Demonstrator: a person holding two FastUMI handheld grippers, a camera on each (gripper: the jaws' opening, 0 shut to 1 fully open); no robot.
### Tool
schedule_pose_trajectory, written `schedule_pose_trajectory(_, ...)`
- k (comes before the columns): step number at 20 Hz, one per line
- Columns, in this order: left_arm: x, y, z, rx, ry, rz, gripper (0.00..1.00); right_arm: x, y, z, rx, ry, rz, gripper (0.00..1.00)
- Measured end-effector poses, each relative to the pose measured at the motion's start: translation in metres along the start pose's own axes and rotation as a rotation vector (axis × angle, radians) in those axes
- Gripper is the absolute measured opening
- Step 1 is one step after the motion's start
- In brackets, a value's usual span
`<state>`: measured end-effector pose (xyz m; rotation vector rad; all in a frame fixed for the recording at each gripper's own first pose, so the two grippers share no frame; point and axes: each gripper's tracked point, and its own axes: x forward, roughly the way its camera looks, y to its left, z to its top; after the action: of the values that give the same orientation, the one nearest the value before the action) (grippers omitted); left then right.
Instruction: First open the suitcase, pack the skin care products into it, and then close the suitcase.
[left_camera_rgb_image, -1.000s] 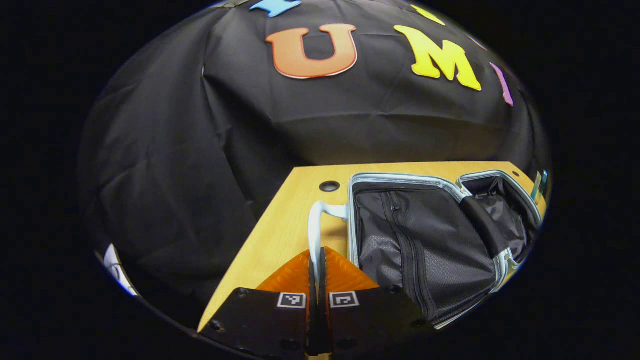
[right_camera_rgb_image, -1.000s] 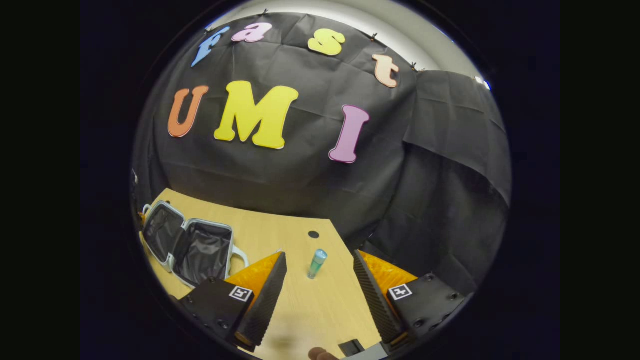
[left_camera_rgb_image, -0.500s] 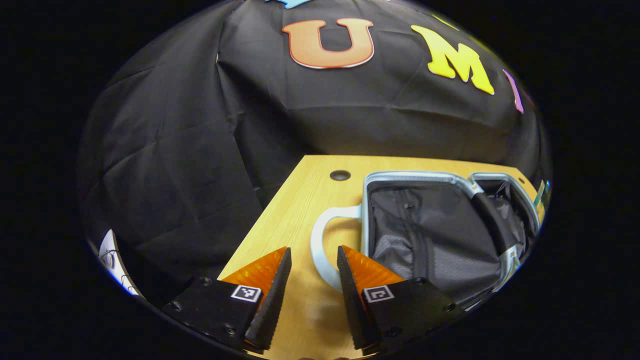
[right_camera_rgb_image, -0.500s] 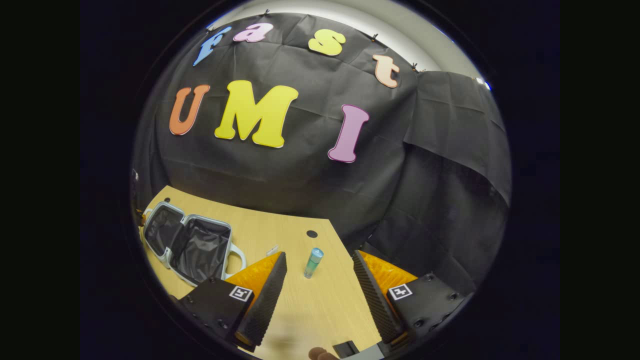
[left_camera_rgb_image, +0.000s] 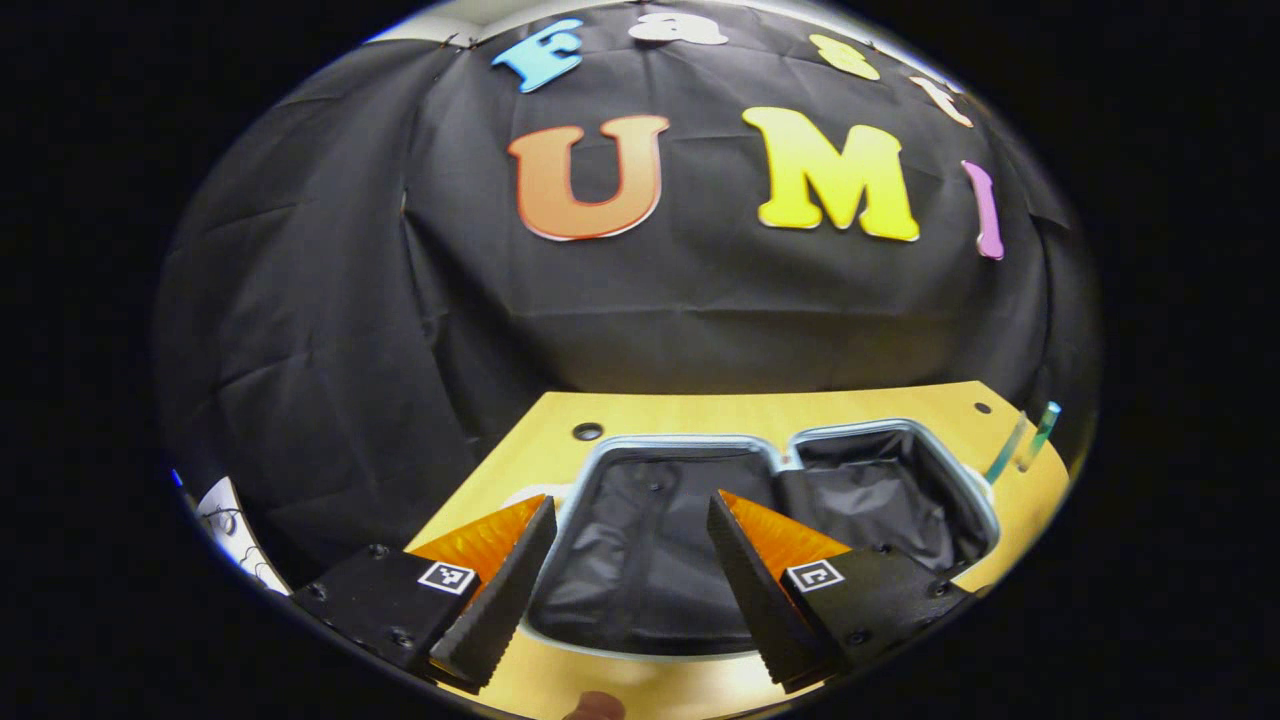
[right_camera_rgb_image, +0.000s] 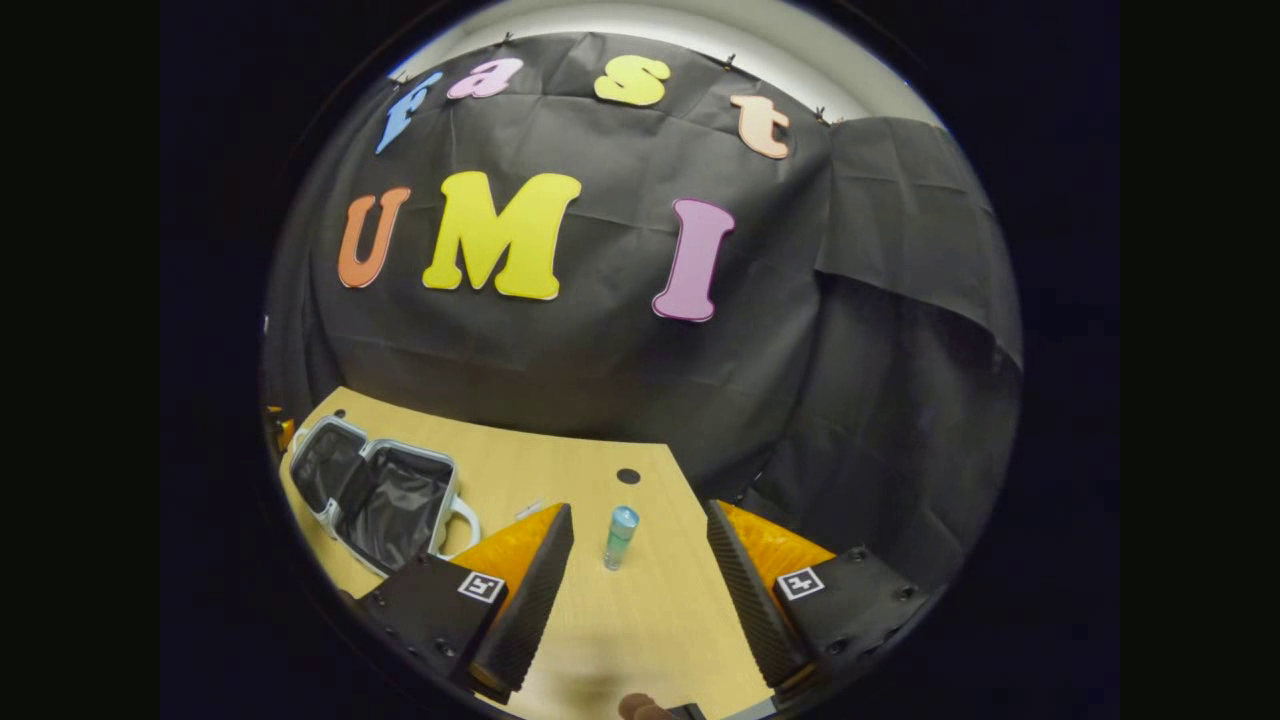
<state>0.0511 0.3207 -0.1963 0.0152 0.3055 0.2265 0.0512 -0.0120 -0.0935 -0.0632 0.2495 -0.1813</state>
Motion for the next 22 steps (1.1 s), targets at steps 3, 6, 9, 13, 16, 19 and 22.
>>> schedule_pose_trajectory(3,-0.014,-0.079,0.004,0.049,0.009,-0.089,0.97,0.019,-0.011,-0.003,0.002,0.007,0.041,0.8)
schedule_pose_trajectory(6,-0.021,-0.159,0.01,0.05,0.011,-0.205,0.97,0.037,-0.025,-0.005,-0.023,-0.004,0.073,0.8)
schedule_pose_trajectory(9,-0.024,-0.235,0.013,0.069,0.008,-0.29,0.97,0.053,-0.038,-0.011,-0.055,-0.003,0.104,0.8)
schedule_pose_trajectory(13,-0.023,-0.325,-0.001,0.085,0.036,-0.376,0.97,0.071,-0.058,-0.018,-0.097,-0.007,0.14,0.8)
schedule_pose_trajectory(16,-0.018,-0.378,-0.016,0.088,0.063,-0.43,0.97,0.084,-0.073,-0.027,-0.115,-0.004,0.165,0.8)
schedule_pose_trajectory(19,-0.001,-0.424,-0.031,0.085,0.091,-0.465,0.97,0.092,-0.088,-0.036,-0.121,0.007,0.181,0.8)
schedule_pose_trajectory(22,0.023,-0.458,-0.051,0.094,0.123,-0.476,0.97,0.095,-0.104,-0.05,-0.134,0.026,0.185,0.8)
